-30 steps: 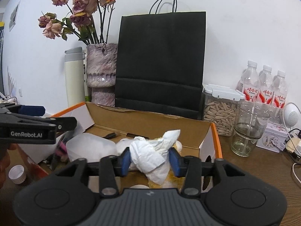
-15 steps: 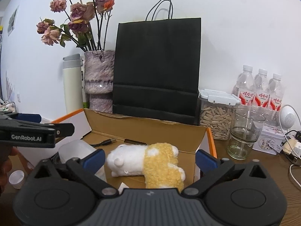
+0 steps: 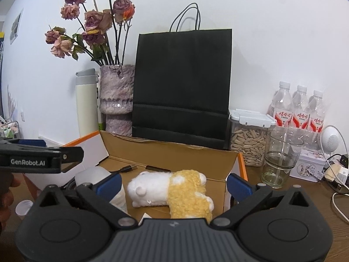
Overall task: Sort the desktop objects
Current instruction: 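Lower both items into the box and open both tools to release, then withdraw both open tools from the box back over the table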
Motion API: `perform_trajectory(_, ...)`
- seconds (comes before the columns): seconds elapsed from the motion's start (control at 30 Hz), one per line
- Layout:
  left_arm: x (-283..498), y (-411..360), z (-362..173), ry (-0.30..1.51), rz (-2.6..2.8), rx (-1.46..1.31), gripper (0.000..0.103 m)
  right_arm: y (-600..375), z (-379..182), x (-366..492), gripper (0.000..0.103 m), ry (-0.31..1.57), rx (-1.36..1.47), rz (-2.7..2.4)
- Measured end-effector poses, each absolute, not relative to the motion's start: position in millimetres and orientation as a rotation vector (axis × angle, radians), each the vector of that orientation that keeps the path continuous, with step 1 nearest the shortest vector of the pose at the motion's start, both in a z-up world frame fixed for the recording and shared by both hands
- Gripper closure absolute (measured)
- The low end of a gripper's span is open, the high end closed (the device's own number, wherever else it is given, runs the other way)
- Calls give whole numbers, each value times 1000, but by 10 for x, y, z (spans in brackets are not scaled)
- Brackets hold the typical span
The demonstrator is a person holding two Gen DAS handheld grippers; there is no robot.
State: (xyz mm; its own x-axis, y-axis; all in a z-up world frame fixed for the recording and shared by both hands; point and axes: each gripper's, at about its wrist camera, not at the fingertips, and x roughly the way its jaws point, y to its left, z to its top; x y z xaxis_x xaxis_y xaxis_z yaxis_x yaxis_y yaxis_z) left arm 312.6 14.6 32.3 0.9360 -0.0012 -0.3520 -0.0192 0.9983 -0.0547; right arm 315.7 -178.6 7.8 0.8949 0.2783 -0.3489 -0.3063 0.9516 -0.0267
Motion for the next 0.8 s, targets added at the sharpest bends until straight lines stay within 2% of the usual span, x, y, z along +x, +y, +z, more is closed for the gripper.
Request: perform_trajectory(0.8, 2290, 310, 208, 394, 76, -86, 0, -2210, -21, 2298, 0, 397, -81, 245)
